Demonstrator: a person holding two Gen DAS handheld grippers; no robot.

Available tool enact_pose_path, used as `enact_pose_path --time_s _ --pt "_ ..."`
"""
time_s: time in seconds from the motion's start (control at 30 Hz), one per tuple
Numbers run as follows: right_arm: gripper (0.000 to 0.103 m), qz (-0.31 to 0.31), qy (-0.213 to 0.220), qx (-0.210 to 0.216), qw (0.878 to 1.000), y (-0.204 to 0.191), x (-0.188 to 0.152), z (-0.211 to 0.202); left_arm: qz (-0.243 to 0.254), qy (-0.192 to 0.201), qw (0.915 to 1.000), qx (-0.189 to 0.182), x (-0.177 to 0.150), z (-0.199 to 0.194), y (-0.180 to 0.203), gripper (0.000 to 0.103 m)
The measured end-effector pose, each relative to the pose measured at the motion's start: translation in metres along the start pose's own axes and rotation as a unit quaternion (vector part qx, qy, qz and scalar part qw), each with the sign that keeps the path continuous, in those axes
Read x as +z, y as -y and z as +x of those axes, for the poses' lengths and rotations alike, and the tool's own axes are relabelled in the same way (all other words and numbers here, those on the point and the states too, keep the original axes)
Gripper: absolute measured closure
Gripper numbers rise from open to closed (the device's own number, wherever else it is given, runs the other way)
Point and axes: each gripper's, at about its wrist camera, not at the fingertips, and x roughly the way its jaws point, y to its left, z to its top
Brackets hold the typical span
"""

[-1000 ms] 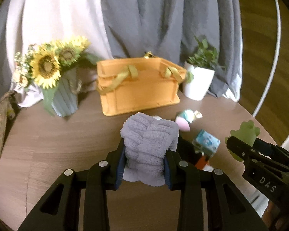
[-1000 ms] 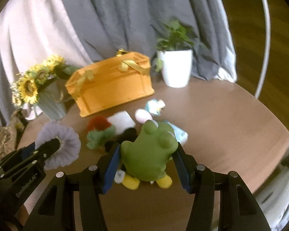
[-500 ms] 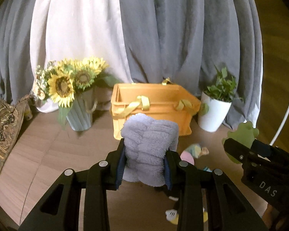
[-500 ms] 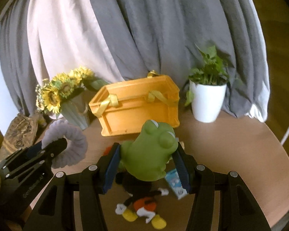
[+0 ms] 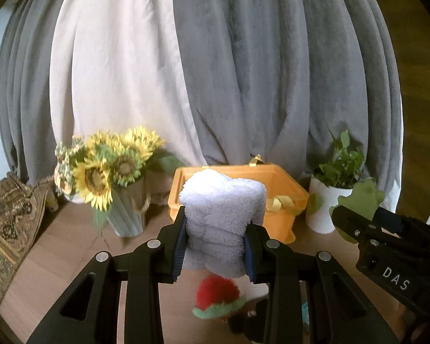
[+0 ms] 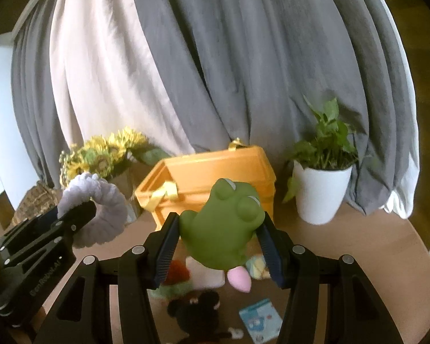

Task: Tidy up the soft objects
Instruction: 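Carry the wristband and frog in both grippers over the orange crate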

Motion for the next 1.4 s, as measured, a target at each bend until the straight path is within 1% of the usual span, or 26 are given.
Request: enact_pose_path --time_s 0.2,0.43,0.6,0.87,1.03,1.1,1.3,1.4 --pt "0.047 -0.003 0.023 0.004 1.000 -0.003 0.024 0.018 0.003 0.010 0.9999 0.007 0.019 0.023 -0.003 0.070" --pt "0.047 -0.016 0.036 0.005 0.999 -0.009 0.050 0.045 0.007 0.018 0.9998 0.010 0.038 0.055 -0.009 0.070" --pt "0.047 -0.024 0.030 0.001 0.999 -0.008 0.065 0.068 0.026 0.025 0.9992 0.016 0.047 0.076 -0.009 0.070" --pt "0.047 -0.030 0.010 0.004 0.999 -0.007 0.088 0.110 0.051 0.020 0.9983 0.021 0.062 0.115 -0.009 0.070" --pt "0.047 -0.059 0.001 -0.019 0.998 -0.009 0.098 0.138 0.054 -0.004 0.9985 0.007 0.068 0.145 -0.011 0.070" --pt "0.047 -0.066 -0.008 -0.020 0.998 -0.009 0.102 0.149 0.057 -0.014 0.9983 0.005 0.071 0.159 -0.011 0.070" --pt "0.047 -0.081 -0.062 -0.015 0.995 -0.006 0.111 0.190 0.044 -0.072 0.9964 -0.012 0.073 0.202 -0.015 0.070" --pt "0.047 -0.083 -0.100 -0.013 0.991 -0.002 0.112 0.214 0.043 -0.103 0.9936 -0.018 0.071 0.221 -0.017 0.070"
